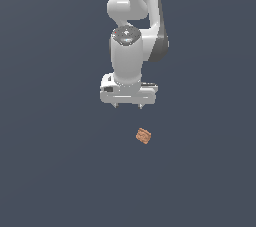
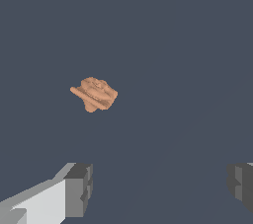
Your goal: Pick up the object and move it to a goal position.
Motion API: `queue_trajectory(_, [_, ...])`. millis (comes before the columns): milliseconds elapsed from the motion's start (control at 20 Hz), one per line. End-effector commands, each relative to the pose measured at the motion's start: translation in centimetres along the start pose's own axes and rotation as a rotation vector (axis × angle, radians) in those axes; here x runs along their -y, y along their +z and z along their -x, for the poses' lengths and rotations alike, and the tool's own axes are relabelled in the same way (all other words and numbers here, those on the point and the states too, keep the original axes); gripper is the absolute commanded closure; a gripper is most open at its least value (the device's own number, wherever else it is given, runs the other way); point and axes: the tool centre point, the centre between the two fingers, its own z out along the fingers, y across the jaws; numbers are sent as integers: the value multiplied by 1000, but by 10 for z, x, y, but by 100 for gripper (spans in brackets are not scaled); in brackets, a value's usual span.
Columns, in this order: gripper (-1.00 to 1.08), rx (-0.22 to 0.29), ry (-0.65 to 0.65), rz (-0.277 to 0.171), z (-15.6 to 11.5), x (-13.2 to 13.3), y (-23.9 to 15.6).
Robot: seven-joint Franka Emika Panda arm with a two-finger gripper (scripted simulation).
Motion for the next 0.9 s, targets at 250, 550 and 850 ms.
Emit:
queue_trajectory(250, [-92,-2,-8,-14,0,11,1])
queue_trajectory(550, [-92,-5,-13,-35,0,27,2])
queue_trajectory(850, [-92,-4,-33,-31,-2,26,3])
